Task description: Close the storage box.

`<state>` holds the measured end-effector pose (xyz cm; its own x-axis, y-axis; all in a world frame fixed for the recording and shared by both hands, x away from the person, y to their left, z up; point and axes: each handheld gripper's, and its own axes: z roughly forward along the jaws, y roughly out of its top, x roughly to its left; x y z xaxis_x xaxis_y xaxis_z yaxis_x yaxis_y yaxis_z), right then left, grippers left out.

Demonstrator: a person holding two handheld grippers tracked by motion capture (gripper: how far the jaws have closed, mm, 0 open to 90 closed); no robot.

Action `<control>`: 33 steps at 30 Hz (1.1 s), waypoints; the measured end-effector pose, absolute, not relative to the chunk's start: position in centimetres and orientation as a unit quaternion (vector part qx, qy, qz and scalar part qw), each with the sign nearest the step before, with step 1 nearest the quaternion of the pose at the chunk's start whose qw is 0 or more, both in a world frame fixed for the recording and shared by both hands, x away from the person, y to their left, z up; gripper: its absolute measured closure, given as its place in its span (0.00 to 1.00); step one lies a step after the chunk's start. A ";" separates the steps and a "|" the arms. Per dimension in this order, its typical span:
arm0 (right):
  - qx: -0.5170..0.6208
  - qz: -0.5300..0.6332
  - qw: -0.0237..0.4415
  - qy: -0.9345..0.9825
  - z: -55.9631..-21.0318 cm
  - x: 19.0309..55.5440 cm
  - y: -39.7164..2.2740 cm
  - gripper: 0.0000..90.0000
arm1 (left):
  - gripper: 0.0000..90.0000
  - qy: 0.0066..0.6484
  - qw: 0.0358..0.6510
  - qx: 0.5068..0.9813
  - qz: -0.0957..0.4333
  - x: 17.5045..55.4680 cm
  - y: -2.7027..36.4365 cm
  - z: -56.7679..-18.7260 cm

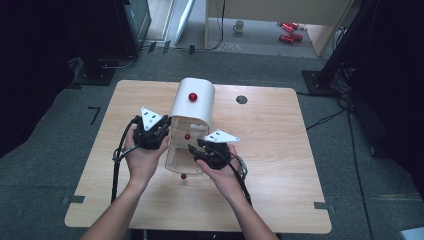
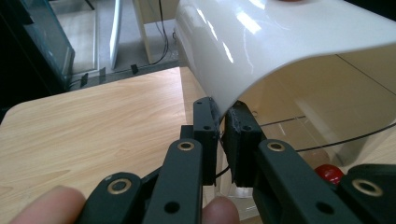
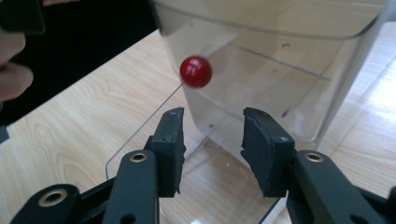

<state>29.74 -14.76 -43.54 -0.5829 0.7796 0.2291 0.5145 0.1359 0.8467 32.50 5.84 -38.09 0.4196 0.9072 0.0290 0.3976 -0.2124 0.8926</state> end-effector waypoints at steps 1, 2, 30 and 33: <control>0.436 0.492 0.135 0.741 -43.5 29.7 -14.8 0.65 | 0.93 0.452 0.435 0.721 0.293 32.5 5.8 -38.1; 0.431 0.488 0.130 0.748 -43.9 29.3 -14.8 0.64 | 0.92 0.451 0.443 0.721 0.284 32.5 6.1 -38.2; 0.442 0.471 0.115 0.755 -46.7 26.2 -19.8 0.57 | 0.67 0.435 0.469 0.725 0.256 33.0 5.5 -38.2; 0.454 0.469 0.112 0.749 -47.6 25.5 -20.8 0.54 | 0.69 0.439 0.466 0.724 0.258 33.1 5.3 -38.3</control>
